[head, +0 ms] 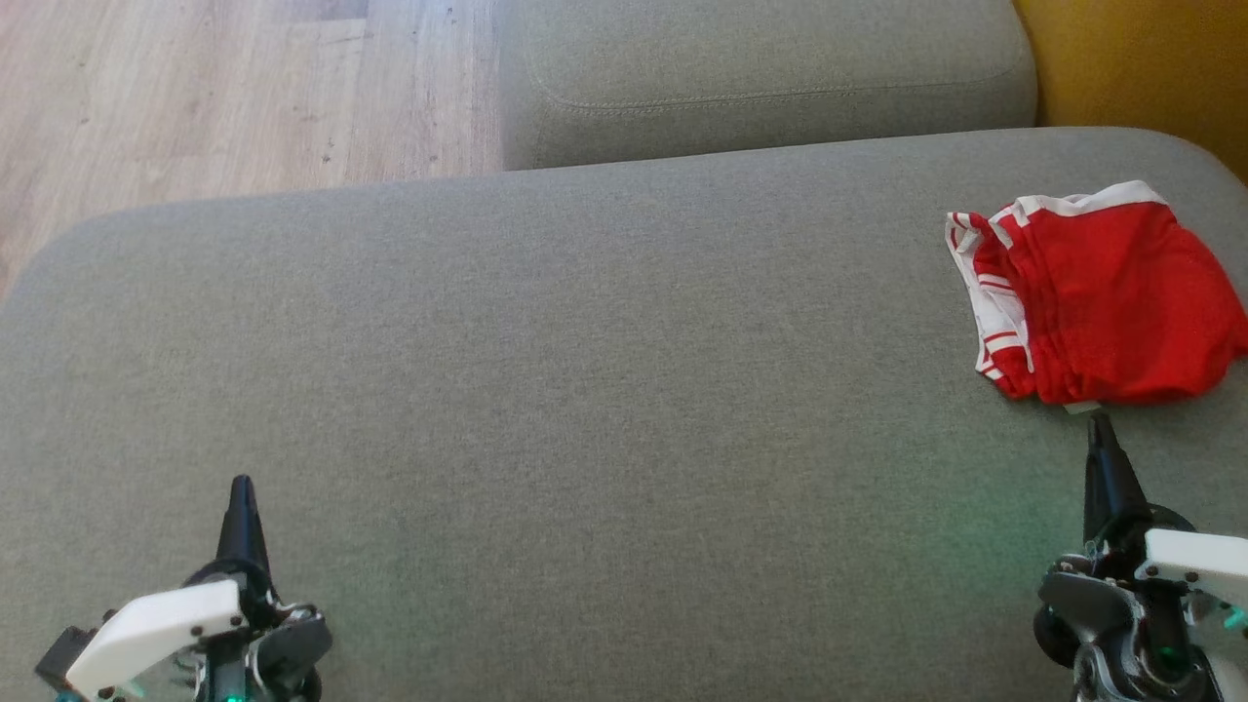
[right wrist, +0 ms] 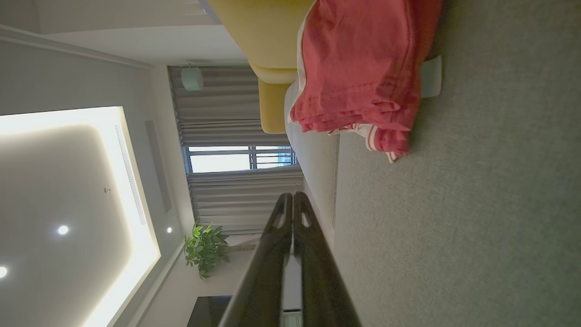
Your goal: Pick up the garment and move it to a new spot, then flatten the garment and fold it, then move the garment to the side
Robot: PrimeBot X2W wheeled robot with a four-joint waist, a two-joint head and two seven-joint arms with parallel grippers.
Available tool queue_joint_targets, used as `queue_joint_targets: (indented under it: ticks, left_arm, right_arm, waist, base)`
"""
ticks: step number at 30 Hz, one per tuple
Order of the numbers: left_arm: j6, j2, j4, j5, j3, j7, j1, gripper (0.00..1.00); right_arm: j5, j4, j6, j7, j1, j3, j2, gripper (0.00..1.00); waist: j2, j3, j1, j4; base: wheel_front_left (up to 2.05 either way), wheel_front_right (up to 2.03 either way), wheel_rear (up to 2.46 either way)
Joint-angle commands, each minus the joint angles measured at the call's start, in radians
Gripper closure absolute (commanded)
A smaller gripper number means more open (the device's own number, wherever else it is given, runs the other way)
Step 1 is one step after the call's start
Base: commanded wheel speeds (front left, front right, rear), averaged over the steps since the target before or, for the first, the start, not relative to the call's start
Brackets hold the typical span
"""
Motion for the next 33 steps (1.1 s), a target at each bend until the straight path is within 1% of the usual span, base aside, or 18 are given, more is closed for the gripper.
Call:
queue_joint_targets:
  ticks: [1, 33]
  left_arm:
    - [-0.007, 0.011, -0.028, -0.004, 0.038, 0.004, -0.051, 1.00]
    - [-0.007, 0.011, -0.028, -0.004, 0.038, 0.004, -0.051, 1.00]
  right_arm:
    - [0.007, -0.039, -0.001, 0.006, -0.055, 0.020, -0.005, 1.00]
    - [0.007, -0.039, -0.001, 0.006, -0.055, 0.020, -0.005, 1.00]
  waist:
    - [0.0000, 0.000, 0.0000, 0.000]
    - [0.0000, 0.000, 0.0000, 0.000]
  base:
    - [0.00, 0.00, 0.00]
    - [0.00, 0.00, 0.00]
